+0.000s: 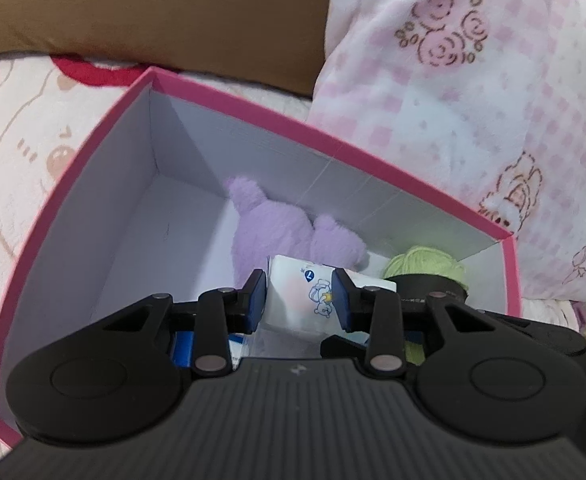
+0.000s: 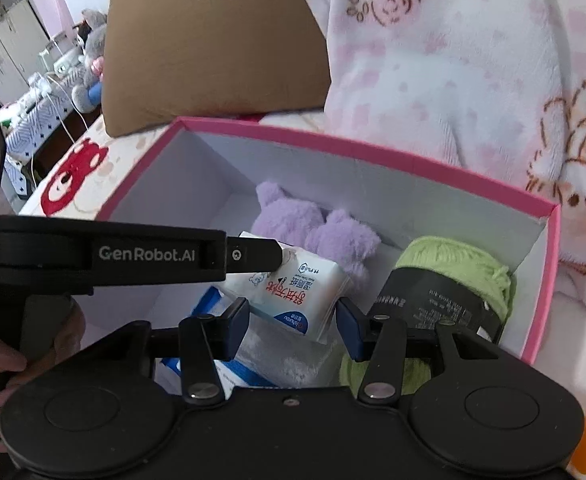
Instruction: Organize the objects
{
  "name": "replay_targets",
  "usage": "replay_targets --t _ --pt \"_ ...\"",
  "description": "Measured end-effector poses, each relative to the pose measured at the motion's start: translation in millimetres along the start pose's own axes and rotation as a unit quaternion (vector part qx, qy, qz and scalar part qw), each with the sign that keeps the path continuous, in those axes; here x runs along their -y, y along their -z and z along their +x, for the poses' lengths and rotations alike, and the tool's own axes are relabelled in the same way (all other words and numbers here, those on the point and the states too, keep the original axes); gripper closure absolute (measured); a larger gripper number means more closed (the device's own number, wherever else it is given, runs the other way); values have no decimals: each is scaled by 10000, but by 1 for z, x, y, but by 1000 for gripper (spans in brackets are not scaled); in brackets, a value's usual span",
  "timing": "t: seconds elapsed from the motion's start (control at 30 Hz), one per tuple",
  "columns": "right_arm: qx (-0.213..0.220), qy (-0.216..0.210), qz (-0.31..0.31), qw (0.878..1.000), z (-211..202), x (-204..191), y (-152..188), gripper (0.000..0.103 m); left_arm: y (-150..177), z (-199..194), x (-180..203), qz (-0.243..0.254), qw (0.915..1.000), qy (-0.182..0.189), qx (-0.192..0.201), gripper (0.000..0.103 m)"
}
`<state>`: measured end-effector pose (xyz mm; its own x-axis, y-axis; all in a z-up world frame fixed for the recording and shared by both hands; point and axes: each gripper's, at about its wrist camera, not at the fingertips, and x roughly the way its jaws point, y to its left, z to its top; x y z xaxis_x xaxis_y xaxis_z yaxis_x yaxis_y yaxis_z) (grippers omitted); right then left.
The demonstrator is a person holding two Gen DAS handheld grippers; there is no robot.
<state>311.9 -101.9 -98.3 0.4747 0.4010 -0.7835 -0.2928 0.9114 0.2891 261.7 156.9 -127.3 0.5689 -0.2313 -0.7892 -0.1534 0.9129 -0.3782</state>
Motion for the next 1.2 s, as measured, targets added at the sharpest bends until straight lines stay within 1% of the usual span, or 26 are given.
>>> replay_targets --t 0.07,0.17,0.3,0.33,0.4,0.47,0.57,0.67,0.77,0.87,1.0,1.13,1.2 --pt "-73 -33 19 10000 1 -1 1 49 0 0 -1 -12 10000 -37 -34 69" --pt "-81 67 -146 9998 1 -7 2 48 0 0 -2 -72 9999 -43 -66 69" --pt "-77 174 -257 9995 1 -11 3 47 1 0 0 -55 9998 -200 -55 68" --pt "-35 200 -289 9994 -1 -13 3 45 1 0 0 -37 9998 -198 -56 67" --pt "148 261 -253 9992 -6 -13 3 39 1 -1 1 -79 9999 -69 -57 63" --pt "257 331 -297 9987 -10 -16 4 38 1 -2 0 -183 9998 43 -66 62" --pt "293 425 -412 9978 -18 -22 7 38 3 -7 3 -252 9996 -53 -93 61" --pt "373 399 -427 9976 -31 -28 9 38 4 -20 5 -219 9997 43 -57 59" --pt "453 335 -444 9974 -47 -35 10 38 5 -36 9 -144 9999 -25 -34 57" --pt "490 368 -512 9968 -64 -43 11 37 4 -53 14 -115 9999 -23 -69 56" --pt "497 452 -619 9958 -84 -53 15 37 5 -81 26 31 9998 -183 12 51" --pt "528 473 -616 9956 -105 -59 18 37 10 -104 38 182 9993 -309 -105 51" --pt "536 511 -657 9951 -115 -62 21 37 15 -118 45 273 9988 -402 -33 45"
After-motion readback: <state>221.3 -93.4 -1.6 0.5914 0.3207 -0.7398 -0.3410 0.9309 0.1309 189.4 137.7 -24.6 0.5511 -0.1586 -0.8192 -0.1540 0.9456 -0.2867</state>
